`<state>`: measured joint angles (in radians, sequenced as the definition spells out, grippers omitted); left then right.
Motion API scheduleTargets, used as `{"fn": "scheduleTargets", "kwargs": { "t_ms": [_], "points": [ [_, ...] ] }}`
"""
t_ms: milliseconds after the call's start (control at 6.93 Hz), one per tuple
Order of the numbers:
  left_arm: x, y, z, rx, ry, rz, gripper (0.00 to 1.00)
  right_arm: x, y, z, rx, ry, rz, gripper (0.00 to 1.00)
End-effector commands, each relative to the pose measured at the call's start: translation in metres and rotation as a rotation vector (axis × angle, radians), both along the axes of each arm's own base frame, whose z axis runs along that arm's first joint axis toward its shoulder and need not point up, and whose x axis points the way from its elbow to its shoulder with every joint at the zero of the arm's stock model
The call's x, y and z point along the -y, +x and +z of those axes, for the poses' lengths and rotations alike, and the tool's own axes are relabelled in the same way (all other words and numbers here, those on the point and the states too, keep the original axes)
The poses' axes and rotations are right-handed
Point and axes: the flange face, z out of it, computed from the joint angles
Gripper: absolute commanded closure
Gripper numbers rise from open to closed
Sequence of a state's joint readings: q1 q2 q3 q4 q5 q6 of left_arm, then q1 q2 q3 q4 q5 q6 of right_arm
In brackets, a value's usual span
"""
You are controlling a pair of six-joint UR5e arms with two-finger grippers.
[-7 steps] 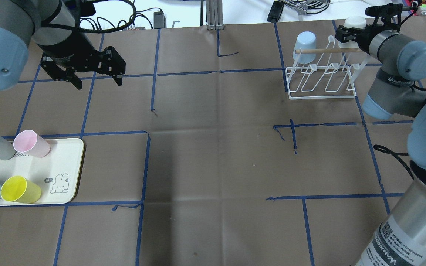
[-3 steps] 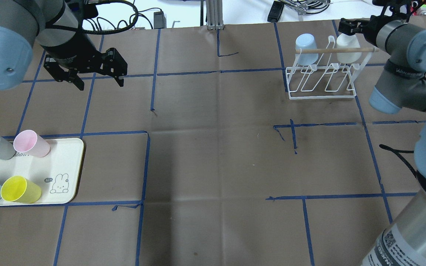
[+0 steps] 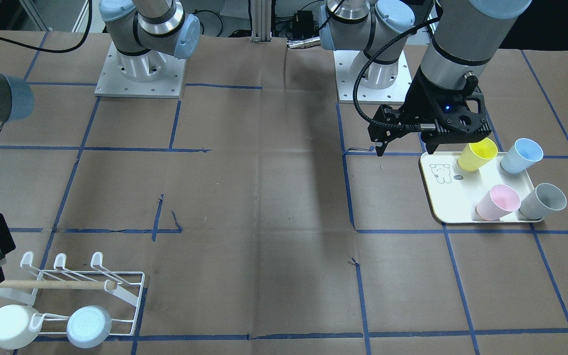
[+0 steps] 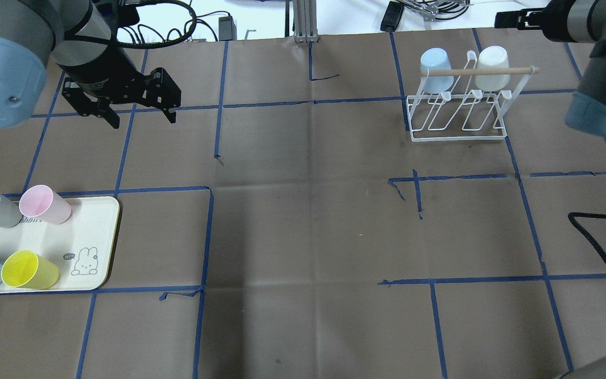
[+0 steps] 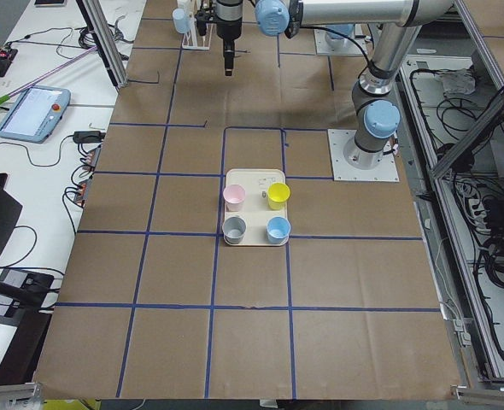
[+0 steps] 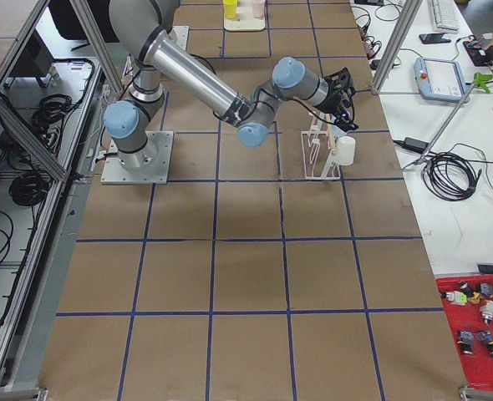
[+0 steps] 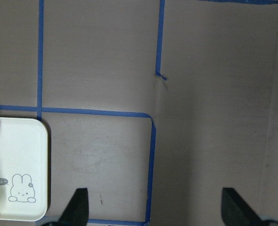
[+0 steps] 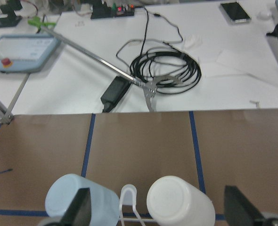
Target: Transfer IKEA cup to right arm and place on rack
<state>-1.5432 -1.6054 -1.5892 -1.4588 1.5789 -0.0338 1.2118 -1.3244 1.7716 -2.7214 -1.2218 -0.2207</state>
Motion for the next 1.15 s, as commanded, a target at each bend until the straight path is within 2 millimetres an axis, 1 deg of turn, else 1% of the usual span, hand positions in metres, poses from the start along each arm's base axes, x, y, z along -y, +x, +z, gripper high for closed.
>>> {"fn": "scheduleTargets", "kwargs": {
  "t_ms": [0,144,289,433,577,722,866,1011],
  "points": [
    [0.0,0.0,0.0,0.001,0.001,0.0,0.0,-0.053,0.005,0.028,-0.036,0.314,-0.087,0.0],
    [0.0,0.0,0.0,0.001,-0.001,0.0,0.0,-0.077,0.014,0.028,-0.035,0.472,-0.102,0.0],
    [0.0,0.0,0.0,0.001,-0.001,0.0,0.0,-0.1,0.035,0.027,0.002,0.617,-0.062,0.0],
    [-0.001,0.0,-0.001,0.001,0.002,0.0,0.0,-0.109,0.073,0.035,0.002,0.711,0.012,0.0],
    [-0.002,0.0,0.0,0.001,0.002,0.0,0.0,-0.115,0.113,0.056,-0.007,0.776,0.059,0.0],
    [-0.01,0.0,-0.004,0.001,0.008,0.0,0.0,-0.122,0.16,0.079,0.017,0.795,-0.005,0.0],
    [-0.018,0.0,-0.007,0.001,0.013,0.0,0.0,-0.133,0.209,0.083,0.025,0.802,-0.03,0.0],
    [-0.014,0.0,-0.006,0.005,-0.01,-0.003,0.0,-0.146,0.242,0.084,-0.04,0.789,0.026,0.0]
  ]
}}
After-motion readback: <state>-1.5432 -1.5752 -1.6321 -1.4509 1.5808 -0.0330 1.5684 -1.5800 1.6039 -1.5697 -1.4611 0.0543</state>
